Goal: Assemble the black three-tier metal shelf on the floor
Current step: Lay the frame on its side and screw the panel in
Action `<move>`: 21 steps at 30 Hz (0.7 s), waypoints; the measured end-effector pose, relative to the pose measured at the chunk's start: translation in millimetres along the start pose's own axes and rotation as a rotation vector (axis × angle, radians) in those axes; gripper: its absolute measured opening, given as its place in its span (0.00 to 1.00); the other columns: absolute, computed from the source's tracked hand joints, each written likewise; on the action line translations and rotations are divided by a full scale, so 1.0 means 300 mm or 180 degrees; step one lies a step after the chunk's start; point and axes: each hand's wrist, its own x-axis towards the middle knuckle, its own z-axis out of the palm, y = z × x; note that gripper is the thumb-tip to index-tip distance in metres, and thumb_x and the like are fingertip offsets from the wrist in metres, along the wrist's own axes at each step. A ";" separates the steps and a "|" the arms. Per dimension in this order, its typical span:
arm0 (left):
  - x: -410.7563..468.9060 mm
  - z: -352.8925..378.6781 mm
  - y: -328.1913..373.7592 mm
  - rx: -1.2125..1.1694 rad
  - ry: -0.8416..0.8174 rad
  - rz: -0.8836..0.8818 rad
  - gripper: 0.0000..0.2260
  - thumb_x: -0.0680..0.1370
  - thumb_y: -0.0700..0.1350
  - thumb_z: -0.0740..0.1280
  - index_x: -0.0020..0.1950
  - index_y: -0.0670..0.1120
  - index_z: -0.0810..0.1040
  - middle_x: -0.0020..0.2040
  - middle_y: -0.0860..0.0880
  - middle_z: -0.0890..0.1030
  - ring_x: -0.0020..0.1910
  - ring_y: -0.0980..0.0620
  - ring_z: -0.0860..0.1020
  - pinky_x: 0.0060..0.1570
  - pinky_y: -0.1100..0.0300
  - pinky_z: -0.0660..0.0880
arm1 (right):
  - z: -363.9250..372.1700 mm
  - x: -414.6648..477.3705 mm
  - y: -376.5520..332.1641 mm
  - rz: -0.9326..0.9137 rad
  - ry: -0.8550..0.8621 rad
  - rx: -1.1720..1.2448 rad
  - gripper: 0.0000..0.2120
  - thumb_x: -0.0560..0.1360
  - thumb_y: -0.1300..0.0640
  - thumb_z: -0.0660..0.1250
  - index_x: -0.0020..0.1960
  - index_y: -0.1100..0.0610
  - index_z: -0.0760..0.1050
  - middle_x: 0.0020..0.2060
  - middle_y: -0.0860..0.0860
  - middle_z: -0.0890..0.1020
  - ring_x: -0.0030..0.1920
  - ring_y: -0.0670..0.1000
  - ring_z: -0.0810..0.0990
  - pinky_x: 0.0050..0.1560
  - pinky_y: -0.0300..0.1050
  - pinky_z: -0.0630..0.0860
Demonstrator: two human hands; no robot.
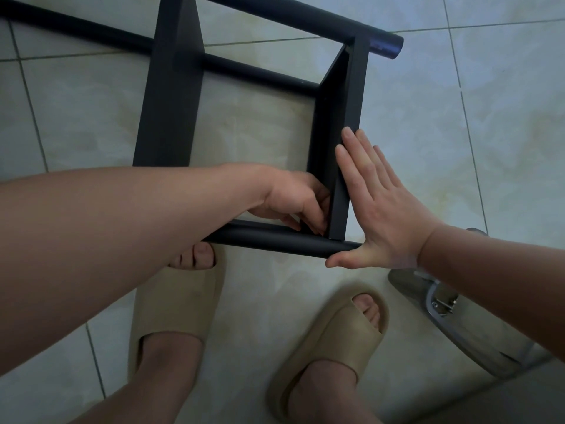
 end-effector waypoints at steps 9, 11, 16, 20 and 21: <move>-0.002 -0.005 -0.007 -0.0219 -0.0192 -0.0164 0.12 0.77 0.34 0.68 0.60 0.38 0.79 0.51 0.45 0.84 0.54 0.48 0.83 0.64 0.47 0.75 | 0.003 0.000 0.003 -0.0004 0.0013 0.0018 0.64 0.68 0.18 0.54 0.81 0.66 0.42 0.81 0.63 0.43 0.81 0.64 0.40 0.79 0.67 0.49; -0.004 -0.016 0.010 -0.0049 -0.0370 -0.0463 0.07 0.78 0.41 0.68 0.55 0.46 0.82 0.51 0.50 0.86 0.55 0.52 0.83 0.62 0.51 0.74 | 0.004 0.000 0.003 -0.0012 0.0022 0.0012 0.64 0.68 0.18 0.54 0.81 0.66 0.42 0.81 0.63 0.43 0.81 0.64 0.40 0.79 0.67 0.49; 0.008 -0.030 0.062 0.0327 -0.0295 -0.0891 0.04 0.78 0.43 0.69 0.49 0.49 0.83 0.44 0.53 0.86 0.51 0.54 0.82 0.59 0.56 0.72 | 0.002 0.000 0.001 -0.0008 0.0024 -0.0008 0.64 0.68 0.17 0.54 0.81 0.67 0.43 0.81 0.64 0.44 0.81 0.64 0.41 0.79 0.68 0.50; 0.013 -0.028 0.076 0.0362 -0.0273 -0.0924 0.05 0.78 0.40 0.69 0.46 0.48 0.83 0.40 0.52 0.85 0.46 0.54 0.82 0.53 0.58 0.72 | 0.001 0.000 0.000 -0.0009 0.0031 -0.0008 0.64 0.68 0.17 0.53 0.81 0.67 0.43 0.81 0.64 0.44 0.81 0.64 0.41 0.79 0.67 0.49; 0.013 -0.027 0.075 0.0343 -0.0264 -0.0925 0.05 0.78 0.40 0.69 0.46 0.48 0.83 0.40 0.52 0.85 0.46 0.54 0.82 0.53 0.58 0.72 | 0.002 0.000 0.001 -0.0013 0.0035 -0.0002 0.64 0.68 0.17 0.53 0.81 0.67 0.43 0.81 0.64 0.44 0.81 0.64 0.40 0.79 0.67 0.49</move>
